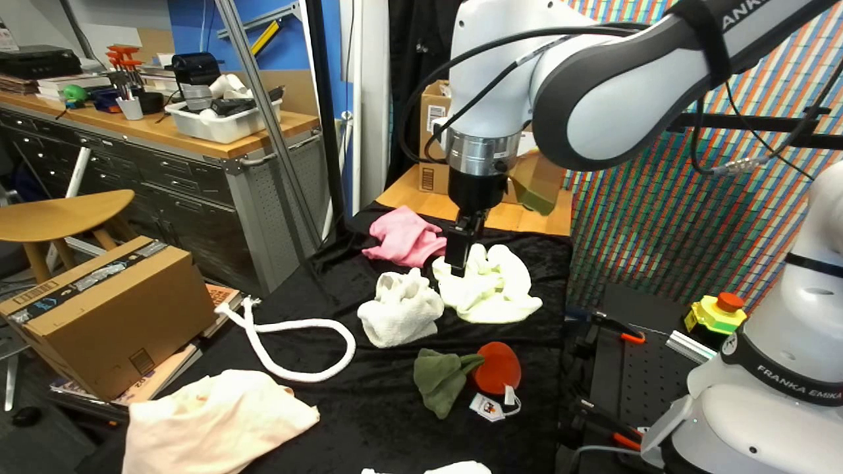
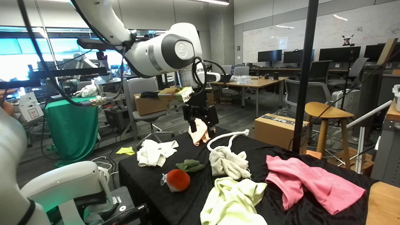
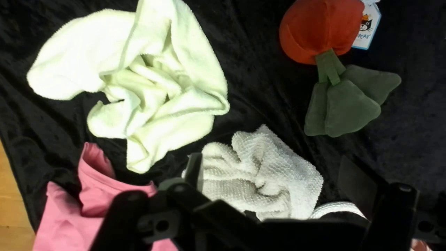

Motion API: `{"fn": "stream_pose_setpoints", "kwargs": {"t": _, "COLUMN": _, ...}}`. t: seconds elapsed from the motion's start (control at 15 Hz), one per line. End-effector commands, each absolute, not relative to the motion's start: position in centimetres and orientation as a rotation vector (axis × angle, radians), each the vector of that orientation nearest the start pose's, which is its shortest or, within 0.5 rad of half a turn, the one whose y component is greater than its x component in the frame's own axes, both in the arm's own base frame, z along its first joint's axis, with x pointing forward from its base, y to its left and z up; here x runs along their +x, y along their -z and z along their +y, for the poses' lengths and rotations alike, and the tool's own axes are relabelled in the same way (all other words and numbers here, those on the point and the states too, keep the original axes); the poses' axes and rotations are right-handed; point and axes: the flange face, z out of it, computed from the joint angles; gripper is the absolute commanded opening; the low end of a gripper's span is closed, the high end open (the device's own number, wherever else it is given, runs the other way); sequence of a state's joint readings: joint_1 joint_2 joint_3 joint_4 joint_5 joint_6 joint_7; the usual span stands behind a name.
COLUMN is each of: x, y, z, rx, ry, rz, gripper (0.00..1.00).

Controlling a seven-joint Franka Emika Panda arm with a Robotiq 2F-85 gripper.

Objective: Pick up the clothes and toy from the table and stack them on each other.

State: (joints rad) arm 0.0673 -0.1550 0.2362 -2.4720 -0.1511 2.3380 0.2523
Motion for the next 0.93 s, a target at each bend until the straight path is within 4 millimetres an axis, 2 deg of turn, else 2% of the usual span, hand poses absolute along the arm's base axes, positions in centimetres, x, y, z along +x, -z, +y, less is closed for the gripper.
{"fn": "stream_pose_setpoints", "kwargs": {"t": 0.0, "x": 47.5, "y": -34.4, "z": 15.3, "rx": -3.224, "ry": 0.086, "rz": -0.409, "gripper": 1.00}}
{"fn": "stream_pose_setpoints", "kwargs": {"t": 0.4, "x": 50.9, "y": -30.4, "z": 16.4, "rx": -3.148, "ry": -0.004, "rz": -0.626, "gripper": 1.00}}
{"fn": "stream_pose_setpoints", "kwargs": {"t": 0.87, "x": 53.1, "y": -25.2, "z": 15.6, "rx": -3.093, "ry": -0.068, "rz": -0.768, "gripper": 1.00}}
